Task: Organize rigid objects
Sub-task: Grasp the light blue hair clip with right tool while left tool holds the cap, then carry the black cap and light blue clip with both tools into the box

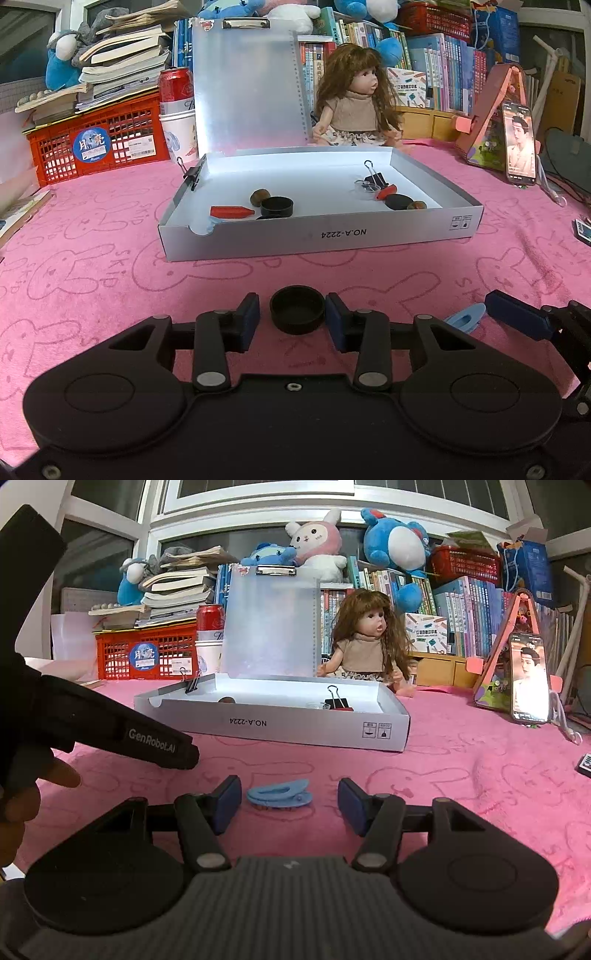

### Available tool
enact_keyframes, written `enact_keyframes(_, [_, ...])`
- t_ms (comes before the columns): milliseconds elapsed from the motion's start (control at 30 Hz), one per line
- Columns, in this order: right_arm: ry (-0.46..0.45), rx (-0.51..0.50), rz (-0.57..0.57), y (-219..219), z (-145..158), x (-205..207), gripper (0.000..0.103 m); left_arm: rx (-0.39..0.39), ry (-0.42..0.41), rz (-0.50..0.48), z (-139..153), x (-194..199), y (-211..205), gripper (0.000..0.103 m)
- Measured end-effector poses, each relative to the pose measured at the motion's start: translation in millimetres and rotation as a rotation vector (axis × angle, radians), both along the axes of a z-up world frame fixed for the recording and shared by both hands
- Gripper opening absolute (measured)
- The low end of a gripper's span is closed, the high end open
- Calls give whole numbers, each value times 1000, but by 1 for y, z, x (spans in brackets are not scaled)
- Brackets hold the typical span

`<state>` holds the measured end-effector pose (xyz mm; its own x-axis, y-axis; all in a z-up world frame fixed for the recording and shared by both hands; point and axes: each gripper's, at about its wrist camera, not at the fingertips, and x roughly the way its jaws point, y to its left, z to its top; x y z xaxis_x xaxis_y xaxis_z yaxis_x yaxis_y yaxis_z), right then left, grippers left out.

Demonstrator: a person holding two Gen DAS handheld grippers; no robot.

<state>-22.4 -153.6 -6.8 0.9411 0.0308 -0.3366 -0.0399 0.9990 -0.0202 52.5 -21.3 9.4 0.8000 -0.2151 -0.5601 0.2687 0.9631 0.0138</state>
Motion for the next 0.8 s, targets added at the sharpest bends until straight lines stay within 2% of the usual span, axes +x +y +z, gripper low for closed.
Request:
enact_keyframes(133, [-5, -2, 0, 1, 0, -1, 50, 1, -1, 0, 0, 0, 0, 38])
enact_keyframes(233, [-6, -4, 7, 1, 0, -1, 44, -1, -4, 5, -1, 0, 0, 39])
enact_keyframes(800, [0, 20, 4, 0, 5, 5, 44, 0, -16, 20, -2, -1, -1, 39])
